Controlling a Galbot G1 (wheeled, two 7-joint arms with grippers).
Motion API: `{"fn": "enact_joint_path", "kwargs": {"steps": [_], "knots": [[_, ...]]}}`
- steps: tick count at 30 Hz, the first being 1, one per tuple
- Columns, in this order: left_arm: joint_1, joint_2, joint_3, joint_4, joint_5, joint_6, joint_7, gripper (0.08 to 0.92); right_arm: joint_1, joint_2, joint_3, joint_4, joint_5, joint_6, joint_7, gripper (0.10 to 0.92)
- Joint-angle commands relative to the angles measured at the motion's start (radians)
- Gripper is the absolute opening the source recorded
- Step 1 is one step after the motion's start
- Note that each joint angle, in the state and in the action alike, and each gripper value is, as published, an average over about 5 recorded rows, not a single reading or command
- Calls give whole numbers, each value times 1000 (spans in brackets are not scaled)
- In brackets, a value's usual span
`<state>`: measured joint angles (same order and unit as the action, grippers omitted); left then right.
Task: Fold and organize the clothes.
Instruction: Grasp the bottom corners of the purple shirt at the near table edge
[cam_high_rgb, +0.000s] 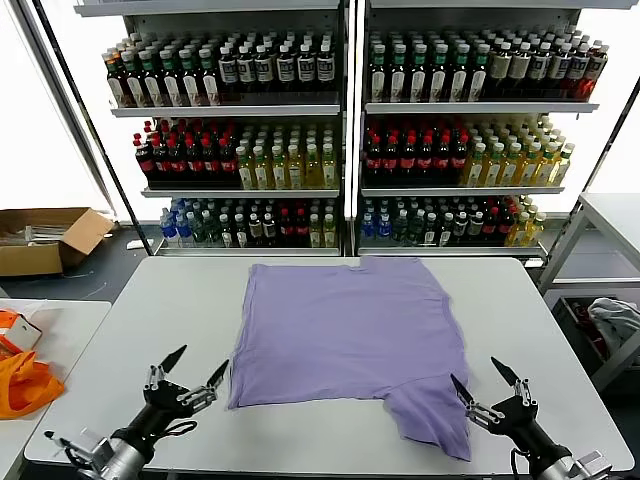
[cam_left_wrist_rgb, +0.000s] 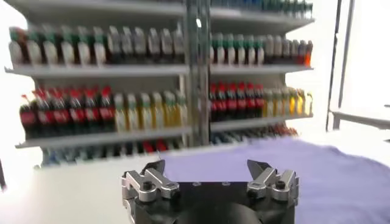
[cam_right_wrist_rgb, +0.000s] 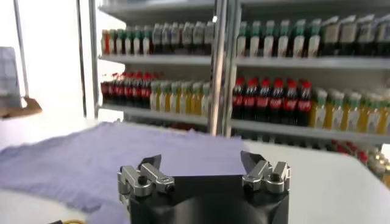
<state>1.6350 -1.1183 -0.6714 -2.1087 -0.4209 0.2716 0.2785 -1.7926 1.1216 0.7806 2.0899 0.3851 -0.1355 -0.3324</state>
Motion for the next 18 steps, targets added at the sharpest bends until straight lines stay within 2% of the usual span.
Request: {"fn": "enact_joint_path", "kwargs": {"steps": [1,11,14,18], "knots": [[-26,83,109,64,-28,151,-59,823,-53,-30,-36,25,-21,-121,50,823],[-50,65,122,102,-37,155,-67,823,-30,12,-111,7,-23,-140,68,818],[-52,57,129,108,-36,156,-68,822,-28,16,-123,4,-24,-153,78,771],[-51,45,135,114,-36,156,-68,823,-46,16,-127,-5,-34,-159,84,663]]}}
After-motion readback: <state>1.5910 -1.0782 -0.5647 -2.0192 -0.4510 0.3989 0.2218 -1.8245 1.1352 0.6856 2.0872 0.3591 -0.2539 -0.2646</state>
